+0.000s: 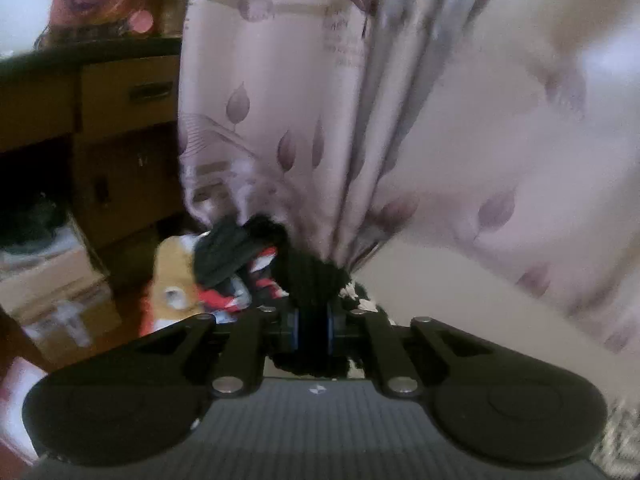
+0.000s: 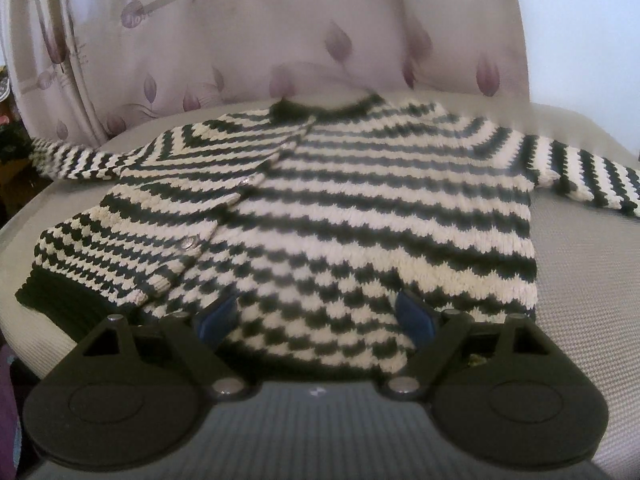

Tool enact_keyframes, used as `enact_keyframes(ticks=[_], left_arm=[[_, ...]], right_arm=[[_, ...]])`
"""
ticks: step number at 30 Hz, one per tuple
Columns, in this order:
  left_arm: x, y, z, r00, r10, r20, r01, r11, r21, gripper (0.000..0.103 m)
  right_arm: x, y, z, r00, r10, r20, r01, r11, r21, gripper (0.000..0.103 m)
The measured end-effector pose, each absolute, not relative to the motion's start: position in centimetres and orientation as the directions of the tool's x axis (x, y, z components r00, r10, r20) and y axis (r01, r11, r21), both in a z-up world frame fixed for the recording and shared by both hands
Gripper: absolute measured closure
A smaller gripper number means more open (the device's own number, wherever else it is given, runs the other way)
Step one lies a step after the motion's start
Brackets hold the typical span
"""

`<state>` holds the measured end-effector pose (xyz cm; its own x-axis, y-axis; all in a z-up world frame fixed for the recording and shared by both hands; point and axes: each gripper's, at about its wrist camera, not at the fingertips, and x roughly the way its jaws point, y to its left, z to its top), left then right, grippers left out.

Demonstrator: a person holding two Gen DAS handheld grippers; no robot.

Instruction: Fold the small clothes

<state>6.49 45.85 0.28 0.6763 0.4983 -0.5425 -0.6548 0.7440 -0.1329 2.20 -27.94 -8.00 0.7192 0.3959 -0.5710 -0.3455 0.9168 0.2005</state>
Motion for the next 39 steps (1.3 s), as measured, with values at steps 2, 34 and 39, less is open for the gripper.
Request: enact_keyframes(ticks=[2,34,39], left_arm=[[6.8,45.2,-1.2,0.632,0.517,-0.577,-0.635,0.772,-0.003,0.08],[10.9,10.1,-9.7,0.836,-0.292,-0.465,0.1,0.913,-0.395,0.0],[11.2,11.0,-10.1,0.839,-0.322,-0.439,0.092,0.879,-0.469,0.0]], right_arm=[[2.2,-28.0,-8.1,0.718,0.403,-0.568,-0.349,0.914,0.207,0.011],[10.2,-65.9,-13.1,0.958,0.037,-0.283,0.271,0.192,0.943,0.009],[12.7,-66.7,-13.2,0.964,-0.022,-0.264,0.264,0.176,0.948,0.01]])
